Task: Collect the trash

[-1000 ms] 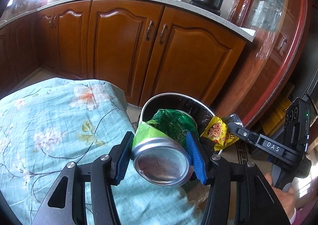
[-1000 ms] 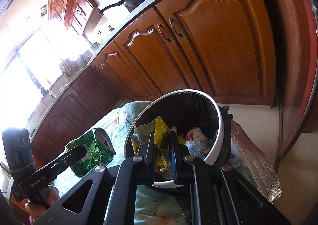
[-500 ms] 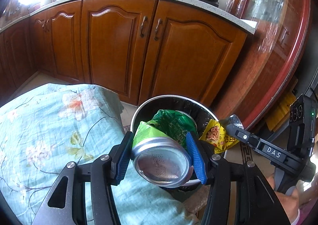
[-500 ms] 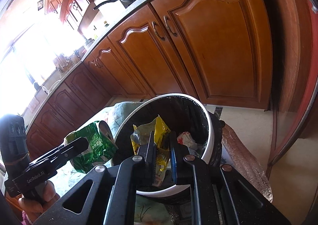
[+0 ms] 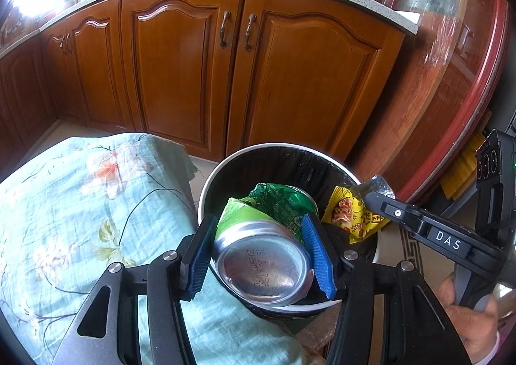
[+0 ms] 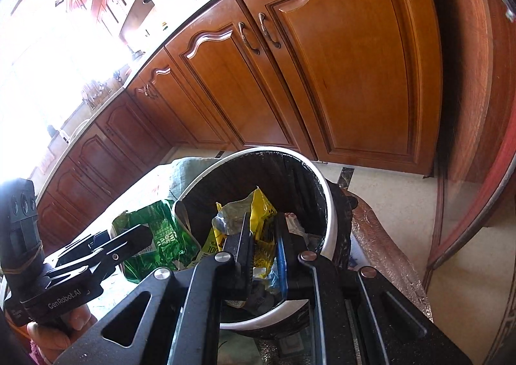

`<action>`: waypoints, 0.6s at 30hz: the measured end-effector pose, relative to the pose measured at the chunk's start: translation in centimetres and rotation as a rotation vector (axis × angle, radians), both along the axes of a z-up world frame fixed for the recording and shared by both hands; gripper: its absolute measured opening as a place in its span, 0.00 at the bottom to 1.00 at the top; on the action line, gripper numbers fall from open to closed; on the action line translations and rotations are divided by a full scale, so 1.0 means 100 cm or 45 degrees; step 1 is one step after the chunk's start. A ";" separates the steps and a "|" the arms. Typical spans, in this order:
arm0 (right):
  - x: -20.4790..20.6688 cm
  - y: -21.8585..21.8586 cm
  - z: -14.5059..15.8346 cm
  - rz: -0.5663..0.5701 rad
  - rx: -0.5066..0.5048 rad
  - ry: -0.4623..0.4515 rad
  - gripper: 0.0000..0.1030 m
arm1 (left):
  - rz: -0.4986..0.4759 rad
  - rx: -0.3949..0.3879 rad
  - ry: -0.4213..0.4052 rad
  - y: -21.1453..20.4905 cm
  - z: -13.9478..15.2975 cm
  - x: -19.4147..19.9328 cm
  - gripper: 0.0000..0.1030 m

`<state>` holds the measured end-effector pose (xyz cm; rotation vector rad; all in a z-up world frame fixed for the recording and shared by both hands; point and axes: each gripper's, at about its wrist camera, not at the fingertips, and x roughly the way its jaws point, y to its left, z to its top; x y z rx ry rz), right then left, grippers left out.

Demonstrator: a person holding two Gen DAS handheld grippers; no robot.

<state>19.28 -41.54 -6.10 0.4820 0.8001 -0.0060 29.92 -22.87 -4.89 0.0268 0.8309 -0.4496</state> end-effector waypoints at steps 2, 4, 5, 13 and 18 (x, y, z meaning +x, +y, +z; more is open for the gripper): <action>0.002 0.000 -0.001 0.002 -0.004 0.008 0.11 | 0.000 0.005 0.004 -0.002 0.000 0.001 0.51; 0.004 -0.001 -0.002 0.003 -0.003 0.019 0.12 | -0.002 0.008 0.010 -0.004 -0.002 0.003 0.51; 0.005 -0.002 -0.003 0.002 -0.003 0.024 0.13 | -0.001 0.010 0.013 -0.005 -0.002 0.003 0.51; 0.016 -0.005 -0.009 0.013 0.017 0.057 0.35 | -0.011 -0.021 0.062 -0.007 -0.001 0.009 0.54; 0.008 -0.002 -0.006 0.009 0.037 0.026 0.47 | -0.016 -0.046 0.036 0.005 0.006 0.002 0.59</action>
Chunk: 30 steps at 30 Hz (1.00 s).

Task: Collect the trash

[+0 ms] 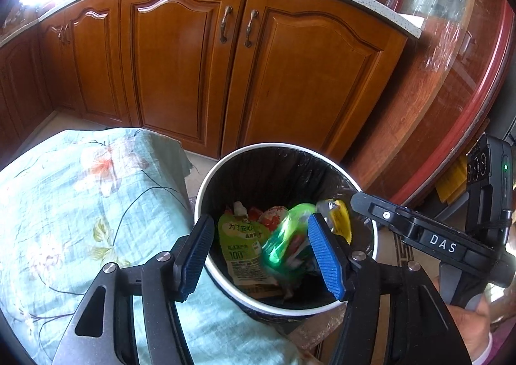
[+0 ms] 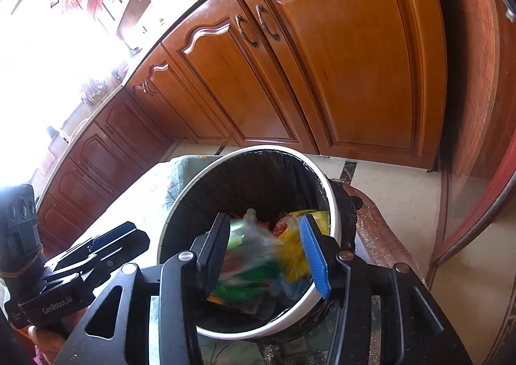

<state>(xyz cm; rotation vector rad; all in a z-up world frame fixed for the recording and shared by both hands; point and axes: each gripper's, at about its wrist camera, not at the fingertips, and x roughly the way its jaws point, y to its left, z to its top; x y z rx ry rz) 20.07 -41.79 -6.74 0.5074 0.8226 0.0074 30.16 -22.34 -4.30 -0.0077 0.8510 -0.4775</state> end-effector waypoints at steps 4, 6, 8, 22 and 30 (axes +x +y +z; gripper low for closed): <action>-0.012 0.003 0.005 -0.023 0.025 -0.040 0.56 | 0.035 -0.041 -0.003 0.018 0.003 -0.008 0.63; -0.020 0.005 0.008 -0.038 0.040 -0.062 0.62 | 0.052 -0.058 -0.006 0.028 0.005 -0.017 0.65; -0.028 0.010 0.011 -0.047 0.056 -0.085 0.67 | 0.073 -0.076 -0.007 0.038 0.005 -0.026 0.68; -0.088 0.079 0.034 -0.041 -0.016 -0.181 0.88 | 0.231 -0.138 -0.083 0.117 0.014 -0.121 0.77; -0.121 0.121 0.053 -0.036 -0.196 -0.275 0.97 | 0.255 -0.098 -0.220 0.142 0.024 -0.175 0.84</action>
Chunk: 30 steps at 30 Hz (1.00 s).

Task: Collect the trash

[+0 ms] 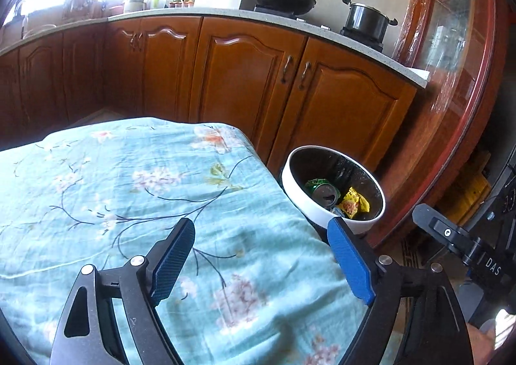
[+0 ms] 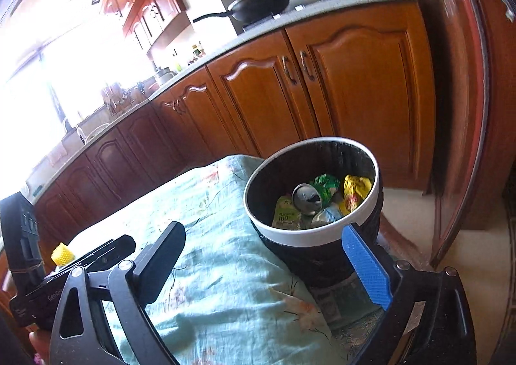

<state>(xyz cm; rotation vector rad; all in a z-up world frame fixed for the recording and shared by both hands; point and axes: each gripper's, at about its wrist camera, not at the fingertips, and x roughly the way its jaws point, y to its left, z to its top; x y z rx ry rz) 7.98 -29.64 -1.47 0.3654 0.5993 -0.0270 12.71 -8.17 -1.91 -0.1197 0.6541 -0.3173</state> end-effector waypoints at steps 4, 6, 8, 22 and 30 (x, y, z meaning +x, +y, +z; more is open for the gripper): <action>-0.018 0.019 0.023 -0.012 -0.143 -0.127 1.00 | 0.015 0.008 -0.104 0.012 0.010 -0.026 0.89; -0.028 0.026 0.032 -0.034 -0.210 -0.206 1.00 | 0.050 0.022 -0.179 0.018 0.015 -0.041 0.99; -0.035 0.032 0.035 -0.051 -0.261 -0.268 1.00 | 0.090 0.048 -0.241 0.023 0.015 -0.056 0.99; -0.047 0.048 0.002 -0.030 -0.318 -0.297 1.00 | 0.170 0.168 -0.319 0.024 -0.016 -0.084 0.99; -0.046 0.046 -0.005 -0.037 -0.311 -0.274 1.00 | 0.179 0.186 -0.344 0.028 -0.022 -0.083 0.99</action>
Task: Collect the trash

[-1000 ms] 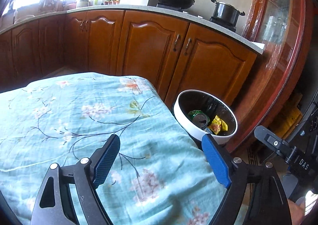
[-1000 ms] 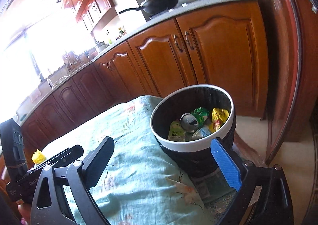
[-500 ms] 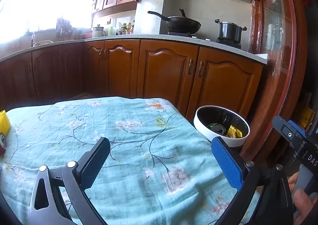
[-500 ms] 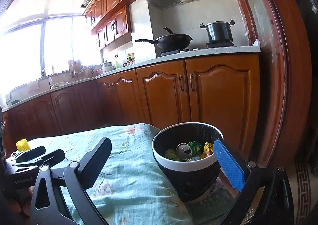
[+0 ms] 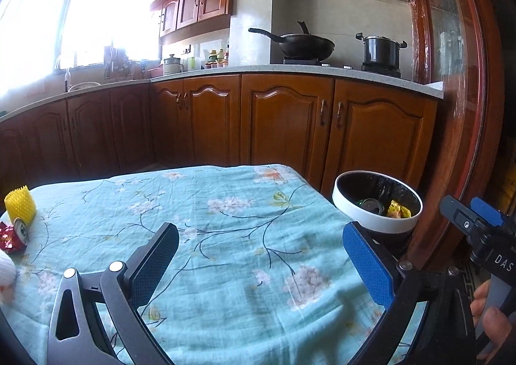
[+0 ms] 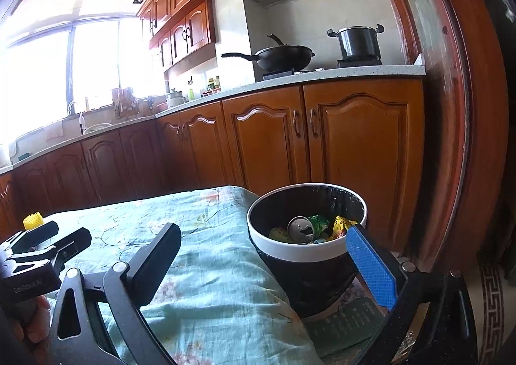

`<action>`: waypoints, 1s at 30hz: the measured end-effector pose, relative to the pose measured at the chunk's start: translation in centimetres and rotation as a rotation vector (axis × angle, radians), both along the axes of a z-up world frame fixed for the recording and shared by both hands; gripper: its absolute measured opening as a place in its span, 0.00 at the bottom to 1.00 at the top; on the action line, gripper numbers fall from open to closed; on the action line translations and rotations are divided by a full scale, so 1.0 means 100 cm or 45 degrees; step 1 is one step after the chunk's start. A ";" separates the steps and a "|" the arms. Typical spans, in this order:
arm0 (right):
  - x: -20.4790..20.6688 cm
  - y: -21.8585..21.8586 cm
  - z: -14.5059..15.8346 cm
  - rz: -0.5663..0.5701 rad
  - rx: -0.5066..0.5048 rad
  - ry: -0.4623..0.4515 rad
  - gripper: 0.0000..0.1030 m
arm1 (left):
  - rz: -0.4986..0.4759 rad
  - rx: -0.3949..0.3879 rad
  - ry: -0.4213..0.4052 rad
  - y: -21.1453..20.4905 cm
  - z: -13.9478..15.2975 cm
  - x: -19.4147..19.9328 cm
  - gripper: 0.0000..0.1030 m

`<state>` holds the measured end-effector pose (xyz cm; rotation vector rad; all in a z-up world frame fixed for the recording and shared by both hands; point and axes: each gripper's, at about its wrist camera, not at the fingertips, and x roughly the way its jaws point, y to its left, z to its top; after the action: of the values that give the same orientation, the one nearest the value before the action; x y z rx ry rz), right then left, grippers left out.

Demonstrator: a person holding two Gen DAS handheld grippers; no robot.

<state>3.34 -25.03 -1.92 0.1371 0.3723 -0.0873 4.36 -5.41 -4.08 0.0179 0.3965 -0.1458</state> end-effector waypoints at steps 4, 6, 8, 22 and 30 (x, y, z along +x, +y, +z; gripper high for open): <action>0.001 0.000 -0.004 0.003 0.003 0.015 1.00 | -0.012 0.007 -0.001 0.003 -0.001 0.002 0.99; 0.001 0.001 -0.006 0.004 0.003 0.016 1.00 | -0.007 0.009 -0.001 0.002 -0.001 0.002 0.99; 0.000 0.001 -0.006 0.005 0.002 0.015 1.00 | -0.012 0.008 -0.002 0.004 -0.001 0.002 0.99; 0.001 0.002 -0.006 0.018 0.006 0.025 1.00 | -0.014 0.003 -0.015 0.008 -0.003 0.003 0.99; 0.001 0.001 -0.004 0.027 0.011 0.014 1.00 | -0.025 0.003 -0.017 0.012 -0.004 0.006 0.99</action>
<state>3.45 -24.94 -2.31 0.1415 0.3850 -0.0656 4.98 -4.25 -4.48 0.0250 0.3834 -0.1650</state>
